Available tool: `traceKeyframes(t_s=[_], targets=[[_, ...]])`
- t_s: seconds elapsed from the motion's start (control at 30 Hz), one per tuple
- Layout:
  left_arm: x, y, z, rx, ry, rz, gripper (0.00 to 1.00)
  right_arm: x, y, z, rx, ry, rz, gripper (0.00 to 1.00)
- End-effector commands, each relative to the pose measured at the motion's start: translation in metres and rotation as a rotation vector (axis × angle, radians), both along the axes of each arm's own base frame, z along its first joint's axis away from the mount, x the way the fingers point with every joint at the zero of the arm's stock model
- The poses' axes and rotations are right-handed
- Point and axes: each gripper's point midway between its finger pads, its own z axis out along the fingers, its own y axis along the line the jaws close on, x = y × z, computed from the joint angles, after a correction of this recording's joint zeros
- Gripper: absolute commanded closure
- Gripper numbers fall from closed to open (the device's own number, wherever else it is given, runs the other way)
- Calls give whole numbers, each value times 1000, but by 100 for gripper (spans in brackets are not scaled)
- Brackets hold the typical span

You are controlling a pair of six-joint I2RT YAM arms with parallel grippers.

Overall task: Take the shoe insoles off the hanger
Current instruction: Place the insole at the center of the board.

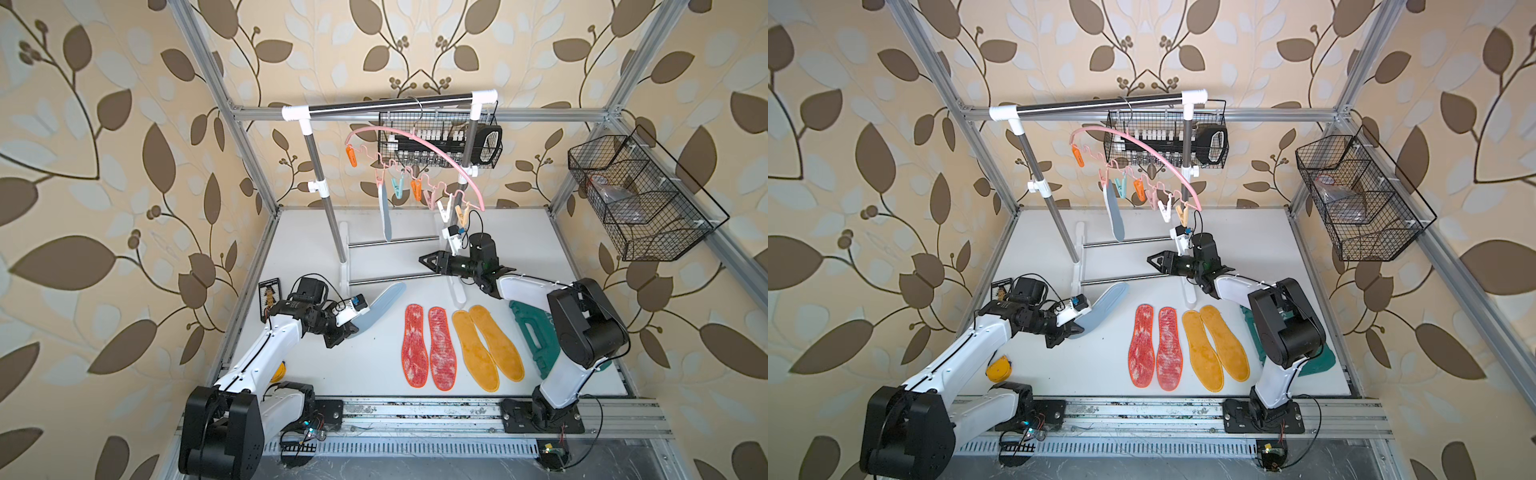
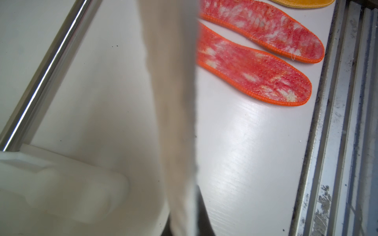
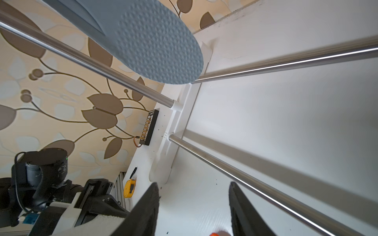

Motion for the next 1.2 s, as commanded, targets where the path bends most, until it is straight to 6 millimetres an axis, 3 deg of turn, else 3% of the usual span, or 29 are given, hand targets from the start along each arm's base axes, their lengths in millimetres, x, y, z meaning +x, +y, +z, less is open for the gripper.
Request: traceKeyframes(t_s=[0.0,0.3,0.57,0.77,0.9,0.97,1.03,1.17], targets=[[-2,-3,8,-41,-11,1,100,-13,-20,-17,-64,20,-28,46],[-3,-3,6,-50,-15,-9,100,-54,-48,-23,-150,-11,-37,45],[-8,-5,2,-54,-2,-46,100,-111,-51,1,-135,-320,69,44],[-23,-8,-4,-63,12,-134,100,-169,-11,18,-335,-672,337,41],[-28,-8,-8,-51,-3,-178,100,-192,13,30,-399,-823,472,39],[-29,-9,-10,-42,-9,-196,100,-197,21,35,-407,-869,515,37],[-32,-9,-11,-36,2,-220,100,-196,29,44,-421,-897,514,23],[-34,-7,-12,12,4,-259,100,-185,35,58,-444,-936,465,21]])
